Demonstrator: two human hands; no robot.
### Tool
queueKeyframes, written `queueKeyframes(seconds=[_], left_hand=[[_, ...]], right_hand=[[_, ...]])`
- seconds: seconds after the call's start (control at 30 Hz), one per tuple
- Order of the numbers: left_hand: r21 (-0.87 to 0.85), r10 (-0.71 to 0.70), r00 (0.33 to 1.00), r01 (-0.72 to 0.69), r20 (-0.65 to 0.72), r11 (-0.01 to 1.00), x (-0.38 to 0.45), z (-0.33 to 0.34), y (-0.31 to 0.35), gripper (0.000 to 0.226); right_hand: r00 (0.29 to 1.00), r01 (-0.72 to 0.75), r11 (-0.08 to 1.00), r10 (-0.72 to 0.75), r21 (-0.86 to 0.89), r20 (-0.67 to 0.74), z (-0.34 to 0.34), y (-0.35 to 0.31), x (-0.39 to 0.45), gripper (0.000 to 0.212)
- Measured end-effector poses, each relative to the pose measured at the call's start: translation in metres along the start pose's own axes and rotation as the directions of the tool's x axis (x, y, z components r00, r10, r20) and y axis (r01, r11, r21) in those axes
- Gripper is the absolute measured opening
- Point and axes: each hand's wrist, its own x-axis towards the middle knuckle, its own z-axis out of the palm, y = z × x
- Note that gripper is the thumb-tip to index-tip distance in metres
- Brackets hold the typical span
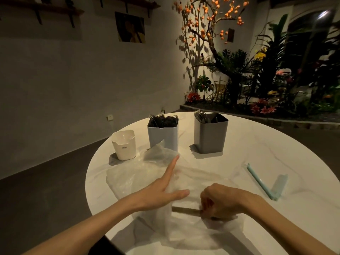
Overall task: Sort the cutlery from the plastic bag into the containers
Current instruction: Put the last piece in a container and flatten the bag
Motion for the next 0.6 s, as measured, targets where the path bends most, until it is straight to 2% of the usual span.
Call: queueKeyframes(seconds=[0.1, 0.17, 0.23, 0.3, 0.33, 0.37, 0.4, 0.43, 0.47, 0.53, 0.6], left_hand=[[-0.09, -0.052, 0.999, 0.05, -0.015, 0.995, 0.005, 0.007, -0.009, 0.09], [-0.256, -0.11, 0.994, 0.105, -0.004, 0.961, 0.006, 0.009, -0.009, 0.081], [-0.336, -0.18, 0.981, 0.192, 0.066, 0.922, 0.004, 0.008, -0.015, 0.088], [-0.211, -0.262, 0.959, 0.279, 0.105, 0.937, 0.005, 0.011, -0.024, 0.092], [-0.016, -0.281, 0.95, 0.286, 0.136, 0.958, 0.005, 0.012, -0.029, 0.094], [0.255, -0.296, 0.938, 0.246, 0.18, 0.935, 0.006, 0.015, -0.033, 0.09], [0.515, -0.281, 0.936, 0.139, 0.21, 0.846, 0.008, 0.019, -0.037, 0.081], [0.623, -0.266, 0.938, 0.073, 0.224, 0.779, 0.01, 0.021, -0.036, 0.075], [0.642, -0.263, 0.934, 0.049, 0.242, 0.765, 0.012, 0.022, -0.031, 0.075], [0.571, -0.27, 0.929, 0.081, 0.254, 0.817, 0.018, 0.014, -0.007, 0.077], [0.429, -0.24, 0.955, 0.146, 0.174, 0.891, 0.032, -0.002, 0.012, 0.076]], right_hand=[[0.998, 0.019, 0.992, -0.011, 0.122, -0.061, -0.011, 0.004, -0.008, 0.013], [0.995, 0.075, 0.959, -0.053, 0.273, -0.089, -0.029, 0.008, -0.021, 0.011], [0.981, 0.134, 0.924, -0.074, 0.358, -0.178, -0.054, 0.012, -0.037, 0.014], [0.964, 0.16, 0.86, -0.03, 0.485, -0.264, -0.079, 0.018, -0.054, 0.013], [0.956, 0.176, 0.814, -0.007, 0.553, -0.294, -0.09, 0.021, -0.06, 0.015], [0.946, 0.196, 0.763, 0.018, 0.616, -0.324, -0.099, 0.024, -0.065, 0.016], [0.934, 0.218, 0.701, 0.051, 0.679, -0.353, -0.107, 0.028, -0.068, 0.017], [0.921, 0.243, 0.623, 0.091, 0.743, -0.378, -0.114, 0.031, -0.068, 0.018], [0.91, 0.269, 0.532, 0.134, 0.803, -0.393, -0.12, 0.034, -0.068, 0.017], [0.9, 0.32, 0.329, 0.186, 0.888, -0.393, -0.132, 0.039, -0.068, 0.018], [0.897, 0.372, 0.159, 0.194, 0.915, -0.398, -0.141, 0.043, -0.065, 0.029]])
